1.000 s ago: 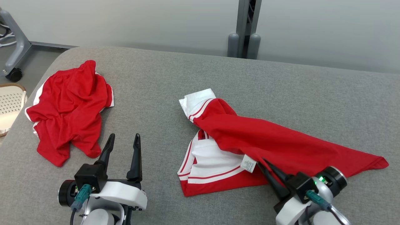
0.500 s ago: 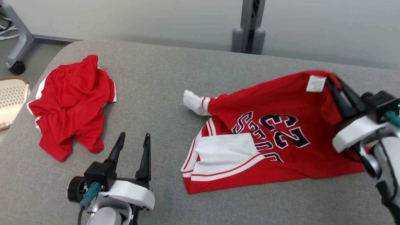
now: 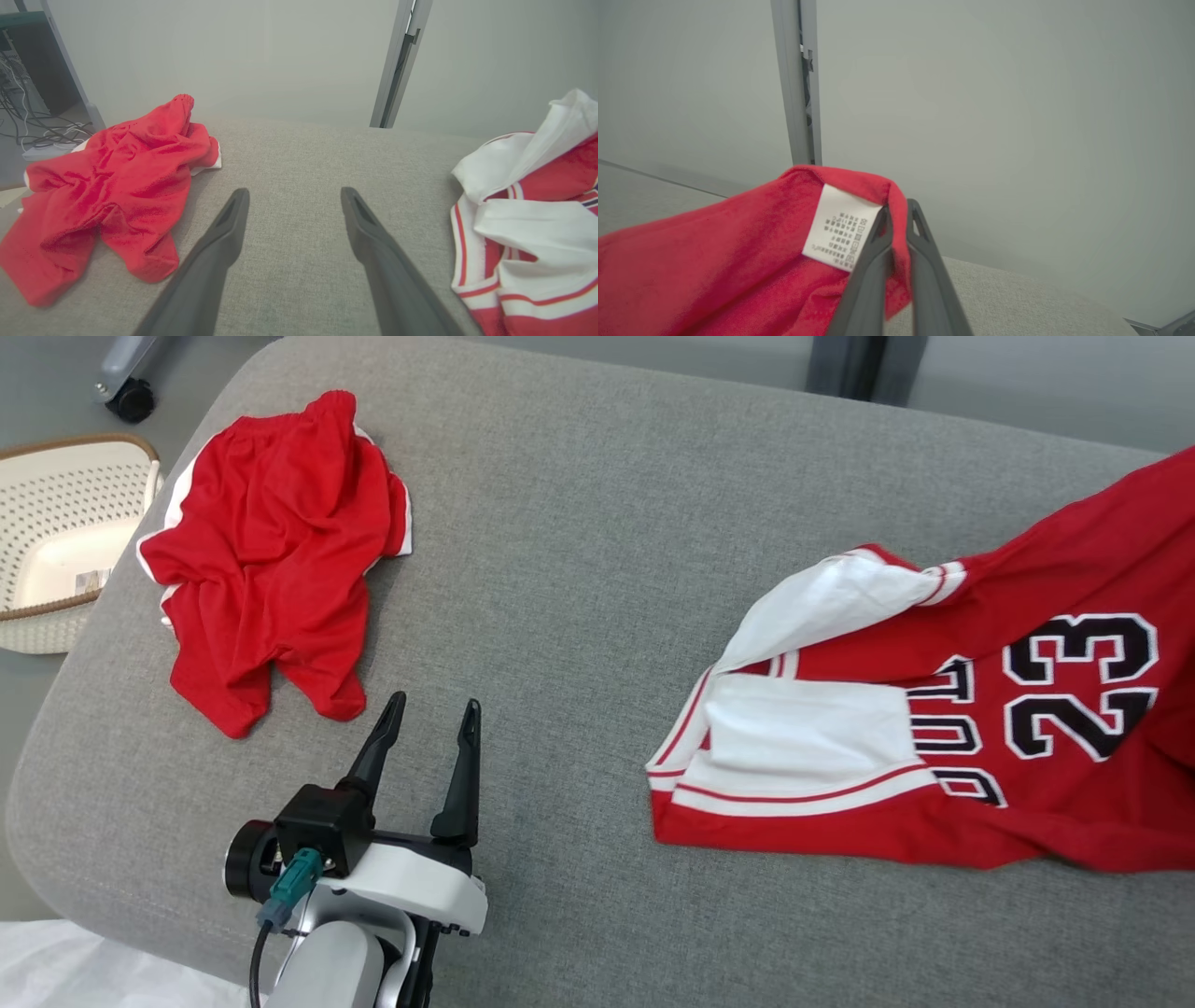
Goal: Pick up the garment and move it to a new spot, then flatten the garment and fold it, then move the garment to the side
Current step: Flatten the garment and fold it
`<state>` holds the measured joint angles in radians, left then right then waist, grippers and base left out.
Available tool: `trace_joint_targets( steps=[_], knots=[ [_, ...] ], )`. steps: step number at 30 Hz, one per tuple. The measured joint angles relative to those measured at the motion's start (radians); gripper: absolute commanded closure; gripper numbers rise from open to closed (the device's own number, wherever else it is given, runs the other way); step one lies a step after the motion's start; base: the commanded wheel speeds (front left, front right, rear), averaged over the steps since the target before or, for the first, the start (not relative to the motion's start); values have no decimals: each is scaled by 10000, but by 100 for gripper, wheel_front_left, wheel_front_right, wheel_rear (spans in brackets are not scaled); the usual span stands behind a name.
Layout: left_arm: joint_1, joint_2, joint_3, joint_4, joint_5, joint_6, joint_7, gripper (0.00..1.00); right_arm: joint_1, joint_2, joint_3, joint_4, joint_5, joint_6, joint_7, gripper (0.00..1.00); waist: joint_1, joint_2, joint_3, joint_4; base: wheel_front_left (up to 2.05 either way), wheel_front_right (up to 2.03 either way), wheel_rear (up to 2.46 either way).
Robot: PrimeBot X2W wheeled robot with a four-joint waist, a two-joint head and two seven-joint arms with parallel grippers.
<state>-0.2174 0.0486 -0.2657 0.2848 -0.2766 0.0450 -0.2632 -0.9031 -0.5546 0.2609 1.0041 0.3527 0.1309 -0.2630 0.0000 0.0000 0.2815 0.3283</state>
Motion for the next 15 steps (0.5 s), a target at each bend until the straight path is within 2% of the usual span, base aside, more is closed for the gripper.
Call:
trace_joint_targets(
  steps=[5, 6, 7, 12, 15],
  knots=[
    [-11, 2, -88, -2, -21, 59, 0, 0, -555, -88, -681, 1022, -240, 0, 0, 100, 0, 0, 298, 193, 0, 0, 0],
    [-30, 4, -104, -2, -21, 63, 0, 0, -586, -115, -832, 1175, -433, 0, -2, 33, 0, 0, 324, 193, 0, 0, 0],
    [-69, 6, -121, 8, -21, 82, 0, 0, -648, -109, -932, 1455, -535, 0, 0, 0, 0, 0, 333, 179, 0, 0, 0],
    [-160, 2, -163, 50, -21, 94, 0, 0, -725, 435, -811, 2240, -945, 0, 12, 0, 0, 0, 286, -13, 0, 0, 0],
    [-170, 0, -136, 82, -15, 94, 0, 0, -723, 499, -573, 2437, -1198, 0, 61, 0, 0, 0, 198, -203, 0, 0, 0]
  ],
)
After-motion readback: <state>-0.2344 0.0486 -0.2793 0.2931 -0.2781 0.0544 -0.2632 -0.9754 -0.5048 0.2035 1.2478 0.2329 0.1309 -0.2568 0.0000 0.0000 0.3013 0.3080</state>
